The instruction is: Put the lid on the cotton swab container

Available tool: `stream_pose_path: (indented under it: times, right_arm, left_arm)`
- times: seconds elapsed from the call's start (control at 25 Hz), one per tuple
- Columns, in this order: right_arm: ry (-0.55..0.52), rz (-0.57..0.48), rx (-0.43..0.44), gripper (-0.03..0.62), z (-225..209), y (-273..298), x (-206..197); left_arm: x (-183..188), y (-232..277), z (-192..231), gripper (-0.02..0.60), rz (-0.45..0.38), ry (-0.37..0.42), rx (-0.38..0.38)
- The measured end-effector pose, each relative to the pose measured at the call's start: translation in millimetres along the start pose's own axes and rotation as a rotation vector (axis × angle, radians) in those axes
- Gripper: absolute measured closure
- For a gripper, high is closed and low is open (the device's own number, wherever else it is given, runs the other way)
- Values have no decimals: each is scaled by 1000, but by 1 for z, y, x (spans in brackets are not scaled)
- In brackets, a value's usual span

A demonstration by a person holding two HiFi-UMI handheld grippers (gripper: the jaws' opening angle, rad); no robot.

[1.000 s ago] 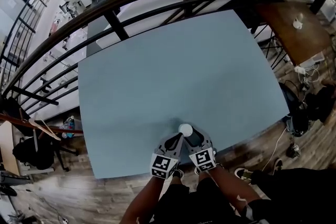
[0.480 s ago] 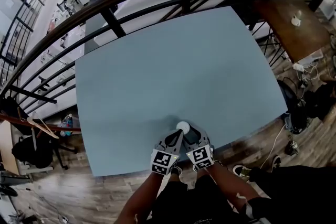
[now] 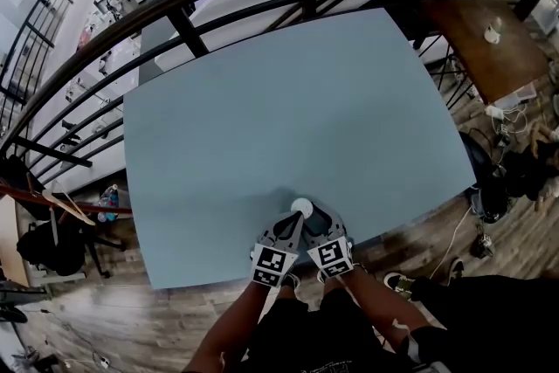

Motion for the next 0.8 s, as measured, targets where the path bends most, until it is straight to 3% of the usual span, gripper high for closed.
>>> stream_pose_path:
  times: [0.44,0.64,0.8]
  right_arm:
    - [6,8,1,361,-2,-3,0]
    - [24,-1,22,361,-1,-4,1]
    - [23,7,35,339,-2,-6,1]
  left_arm:
    - [2,2,-1,572,16,-30,-4]
    - [2,-2,-1,572,1,-72,2]
    - [7,-8,-2,572,-30,-60,11]
Point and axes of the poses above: the fingertips, and each gripper's own axes: y forward along the fingers, z to its left, x out of its top, the point moved 9 cm from there along -y, backward along the fingers, and after that the axes turned 3 degrees about -x, right-handed, at the moved point
